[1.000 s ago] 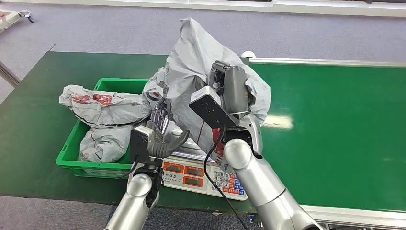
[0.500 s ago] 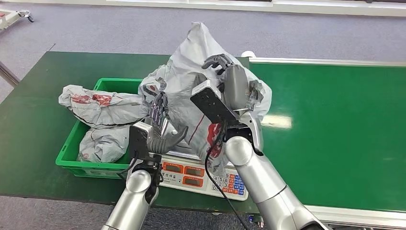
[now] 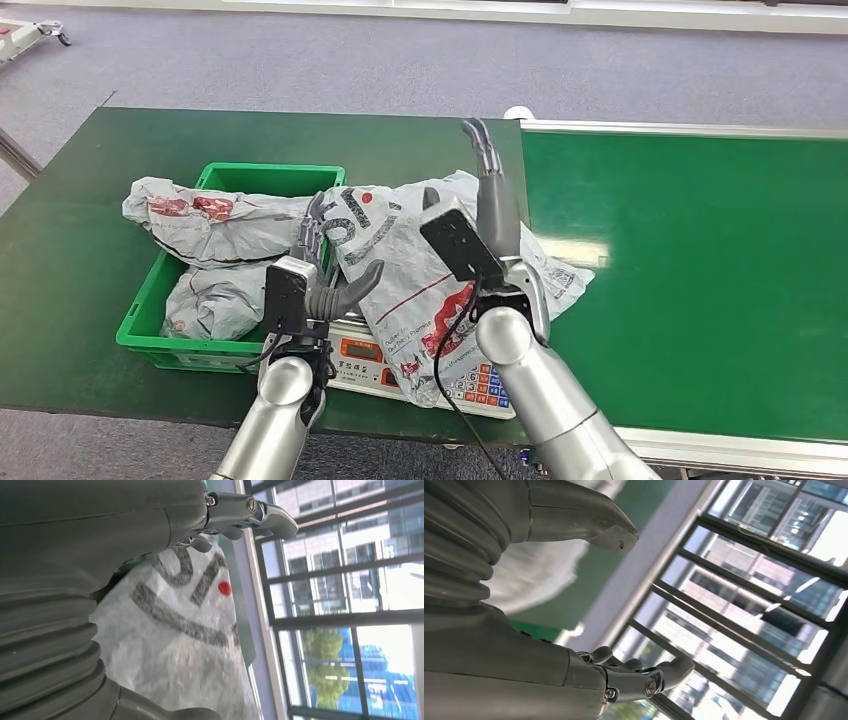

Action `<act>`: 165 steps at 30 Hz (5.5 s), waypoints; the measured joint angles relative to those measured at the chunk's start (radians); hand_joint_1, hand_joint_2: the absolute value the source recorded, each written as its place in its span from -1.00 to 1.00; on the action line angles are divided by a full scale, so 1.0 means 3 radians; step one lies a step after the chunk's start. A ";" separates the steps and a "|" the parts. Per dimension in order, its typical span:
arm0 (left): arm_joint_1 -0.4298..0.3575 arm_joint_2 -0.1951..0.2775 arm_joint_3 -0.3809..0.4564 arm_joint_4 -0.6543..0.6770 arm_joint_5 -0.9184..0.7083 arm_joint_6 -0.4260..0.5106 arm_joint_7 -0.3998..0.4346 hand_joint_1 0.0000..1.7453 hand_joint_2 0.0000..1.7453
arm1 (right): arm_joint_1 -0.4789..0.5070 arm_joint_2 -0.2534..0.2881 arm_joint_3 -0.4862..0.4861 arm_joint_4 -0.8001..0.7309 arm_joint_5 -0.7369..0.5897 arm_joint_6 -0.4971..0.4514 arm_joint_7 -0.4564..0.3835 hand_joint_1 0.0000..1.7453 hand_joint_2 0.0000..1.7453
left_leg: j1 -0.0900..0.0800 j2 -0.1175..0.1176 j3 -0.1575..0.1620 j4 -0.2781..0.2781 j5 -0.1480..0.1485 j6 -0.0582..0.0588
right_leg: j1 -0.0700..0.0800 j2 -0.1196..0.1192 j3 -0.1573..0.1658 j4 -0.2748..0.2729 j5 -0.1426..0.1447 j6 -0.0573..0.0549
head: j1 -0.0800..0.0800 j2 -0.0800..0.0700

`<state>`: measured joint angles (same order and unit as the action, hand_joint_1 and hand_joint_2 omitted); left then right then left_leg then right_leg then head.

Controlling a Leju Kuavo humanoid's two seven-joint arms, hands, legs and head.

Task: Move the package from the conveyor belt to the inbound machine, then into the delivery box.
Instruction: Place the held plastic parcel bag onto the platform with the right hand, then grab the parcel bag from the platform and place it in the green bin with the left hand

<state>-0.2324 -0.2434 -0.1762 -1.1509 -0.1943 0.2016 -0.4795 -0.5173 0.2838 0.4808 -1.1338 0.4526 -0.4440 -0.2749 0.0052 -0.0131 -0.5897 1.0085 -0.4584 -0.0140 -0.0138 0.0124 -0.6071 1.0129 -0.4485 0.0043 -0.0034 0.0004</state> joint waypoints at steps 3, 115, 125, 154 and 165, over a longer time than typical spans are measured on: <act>0.0090 0.0003 0.0021 -0.0172 -0.0057 0.0048 -0.0001 -1.00 1.00 | 0.0302 -0.0036 -0.0177 0.0004 -0.0294 0.0100 -0.0170 -1.00 1.00 | 0.0000 0.0000 -0.0001 0.0000 -0.0002 0.0002 | -0.0001 -0.0001 0.0000 0.0000 -0.0001 0.0002 | 0.0001 0.0000; -0.1493 0.1521 -0.1704 0.0800 -0.2190 -0.0796 -0.0363 -1.00 1.00 | 0.1161 -0.0540 -0.0650 -0.1246 -0.1872 0.1582 -0.0612 -1.00 1.00 | -0.0006 0.0004 0.0005 0.0000 0.0004 0.0003 | -0.0010 0.0004 0.0004 0.0000 0.0005 0.0004 | 0.0001 0.0000; -0.1510 0.1329 -0.1646 0.0958 -0.2191 -0.0850 -0.0372 -1.00 1.00 | 0.1207 -0.0540 -0.0650 -0.1280 -0.1860 0.1578 -0.0600 -1.00 1.00 | -0.0007 0.0005 0.0006 0.0001 0.0004 0.0003 | -0.0005 0.0005 0.0003 0.0000 0.0006 0.0006 | 0.0001 0.0000; -0.1635 0.1146 -0.1645 0.0953 -0.2189 -0.1250 -0.0549 -1.00 1.00 | 0.1227 -0.0539 -0.0650 -0.1306 -0.1857 0.1601 -0.0587 -1.00 1.00 | -0.0007 0.0004 0.0006 0.0002 0.0005 0.0003 | -0.0005 0.0004 0.0003 0.0000 0.0006 0.0006 | 0.0001 0.0000; -0.2129 0.0568 -0.2412 0.1999 -0.2275 -0.1657 -0.0532 -1.00 1.00 | 0.1106 -0.0537 -0.0638 -0.1250 -0.1955 0.1712 -0.0640 -1.00 1.00 | -0.0009 0.0002 0.0004 0.0004 0.0003 0.0010 | -0.0013 -0.0001 0.0005 -0.0001 0.0009 0.0010 | 0.0001 0.0000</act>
<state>-0.8710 -0.0731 -0.8997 -0.5510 -0.8768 -0.2957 -0.6391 -0.1856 0.1228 0.2894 -1.5086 -0.1338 0.0695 -0.4669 0.0024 -0.0125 -0.5885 1.0098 -0.4574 -0.0109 -0.0176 0.0120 -0.6055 1.0127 -0.4457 0.0074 -0.0031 0.0004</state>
